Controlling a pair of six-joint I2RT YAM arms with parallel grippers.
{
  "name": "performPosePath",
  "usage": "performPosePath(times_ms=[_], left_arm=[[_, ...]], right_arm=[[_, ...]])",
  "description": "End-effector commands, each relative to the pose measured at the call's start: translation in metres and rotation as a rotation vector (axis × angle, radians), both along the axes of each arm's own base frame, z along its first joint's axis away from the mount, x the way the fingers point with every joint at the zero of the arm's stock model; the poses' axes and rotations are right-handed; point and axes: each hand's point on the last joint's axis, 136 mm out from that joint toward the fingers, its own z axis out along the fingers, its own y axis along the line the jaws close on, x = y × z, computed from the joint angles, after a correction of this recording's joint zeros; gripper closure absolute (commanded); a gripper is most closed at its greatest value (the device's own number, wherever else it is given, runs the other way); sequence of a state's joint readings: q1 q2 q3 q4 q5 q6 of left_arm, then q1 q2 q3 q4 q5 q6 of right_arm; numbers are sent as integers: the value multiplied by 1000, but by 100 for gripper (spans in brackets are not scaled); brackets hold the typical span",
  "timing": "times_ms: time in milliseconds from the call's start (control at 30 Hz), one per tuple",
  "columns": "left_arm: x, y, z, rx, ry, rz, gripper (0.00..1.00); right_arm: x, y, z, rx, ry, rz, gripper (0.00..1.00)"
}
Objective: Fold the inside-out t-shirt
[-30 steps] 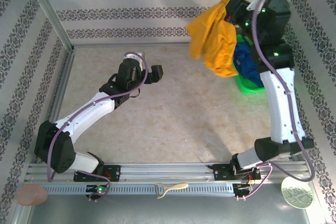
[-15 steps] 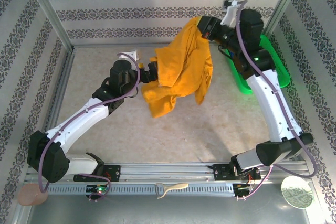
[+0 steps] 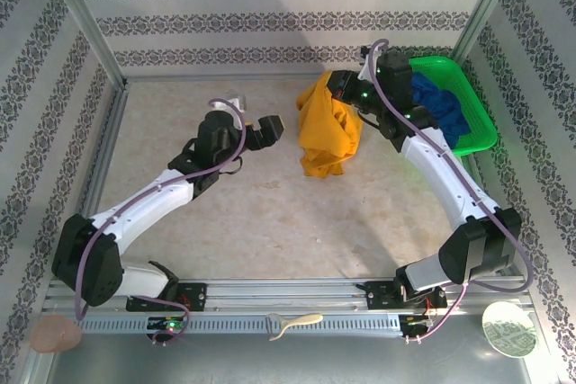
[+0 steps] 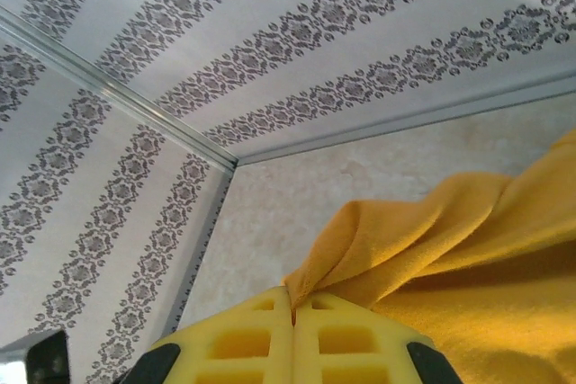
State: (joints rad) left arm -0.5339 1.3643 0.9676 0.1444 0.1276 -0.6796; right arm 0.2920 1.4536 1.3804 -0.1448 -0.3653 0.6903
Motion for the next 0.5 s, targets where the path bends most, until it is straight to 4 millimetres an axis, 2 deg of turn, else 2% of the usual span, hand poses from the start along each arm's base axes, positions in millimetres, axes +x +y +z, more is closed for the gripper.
performPosePath(times_ms=[0,133,267,333,467], left_arm=[[-14,-36,-42,0,82,-87,1],[-24,-80,-76,-24,110,-158,0],[-28,-121,-97,-38,96,-221,1],[-26,-136,-106,-37,86,-228,0],[-13,-150,-121,-53,70,-204,1]], right_arm=[[5,-1,19,42,-82,-21,100],[8,-1,14,44,-73,-32,100],[8,-2,14,52,-71,-44,100],[10,-2,13,60,-65,-47,100],[10,-1,12,67,-60,-55,100]])
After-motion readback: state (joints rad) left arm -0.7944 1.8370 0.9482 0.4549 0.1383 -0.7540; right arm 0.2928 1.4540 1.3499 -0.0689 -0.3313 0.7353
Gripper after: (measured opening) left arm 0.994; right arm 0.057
